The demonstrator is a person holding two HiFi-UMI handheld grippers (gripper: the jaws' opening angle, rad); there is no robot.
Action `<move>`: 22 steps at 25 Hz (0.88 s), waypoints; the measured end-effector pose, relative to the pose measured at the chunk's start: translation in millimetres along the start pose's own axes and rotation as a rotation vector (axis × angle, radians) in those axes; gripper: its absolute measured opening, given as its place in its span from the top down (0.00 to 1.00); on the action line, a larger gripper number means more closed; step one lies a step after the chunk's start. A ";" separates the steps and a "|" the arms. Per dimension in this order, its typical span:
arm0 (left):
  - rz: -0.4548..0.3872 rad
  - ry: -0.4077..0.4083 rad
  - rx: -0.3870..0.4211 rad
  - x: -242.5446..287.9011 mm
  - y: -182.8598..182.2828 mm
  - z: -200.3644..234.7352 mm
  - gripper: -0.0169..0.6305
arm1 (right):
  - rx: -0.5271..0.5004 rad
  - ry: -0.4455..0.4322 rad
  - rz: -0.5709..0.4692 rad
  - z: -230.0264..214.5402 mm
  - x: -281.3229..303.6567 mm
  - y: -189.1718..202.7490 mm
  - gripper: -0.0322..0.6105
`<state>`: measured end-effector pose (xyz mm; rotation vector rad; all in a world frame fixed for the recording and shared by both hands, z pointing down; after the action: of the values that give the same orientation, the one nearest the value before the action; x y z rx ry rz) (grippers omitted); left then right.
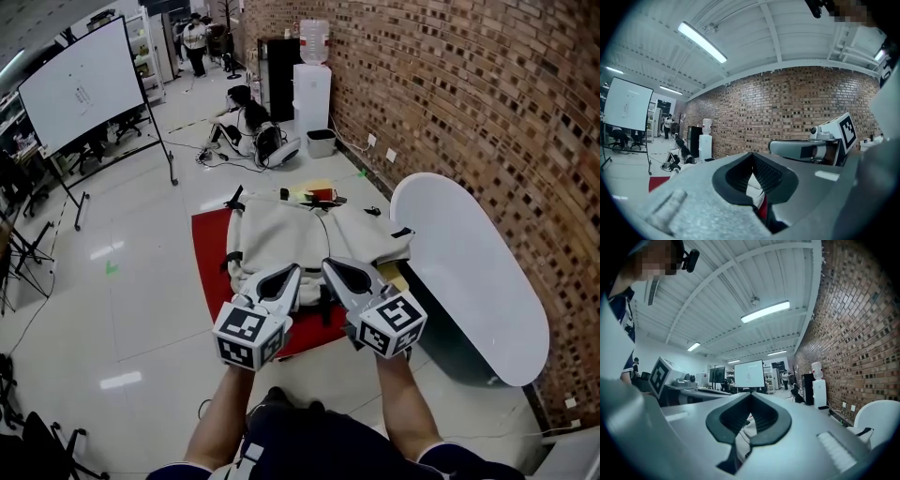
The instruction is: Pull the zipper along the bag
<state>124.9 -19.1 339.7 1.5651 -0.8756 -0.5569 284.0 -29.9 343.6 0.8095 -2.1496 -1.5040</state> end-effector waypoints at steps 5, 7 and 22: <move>-0.008 0.006 -0.002 -4.3 7.9 -6.6 0.97 | 0.007 0.003 0.001 4.4 -6.4 5.4 0.94; -0.009 0.005 -0.006 -5.9 11.6 -7.8 0.97 | 0.008 0.002 0.003 5.4 -8.0 8.1 0.94; -0.023 0.000 -0.008 -16.7 8.1 -18.8 0.97 | 0.014 -0.007 0.006 16.9 -18.5 8.9 0.94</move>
<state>127.5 5.5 349.0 1.5695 -0.8546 -0.5764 285.5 -3.5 346.2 0.8026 -2.1684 -1.4928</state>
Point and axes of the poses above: the fingertips, and each gripper's own axes: x forward along the fingers, z to its left, y out of its underside, the point moved 8 cm from there along -x, backward along the fingers, and after that the axes turned 15 degrees about x, right-handed, at the moved point
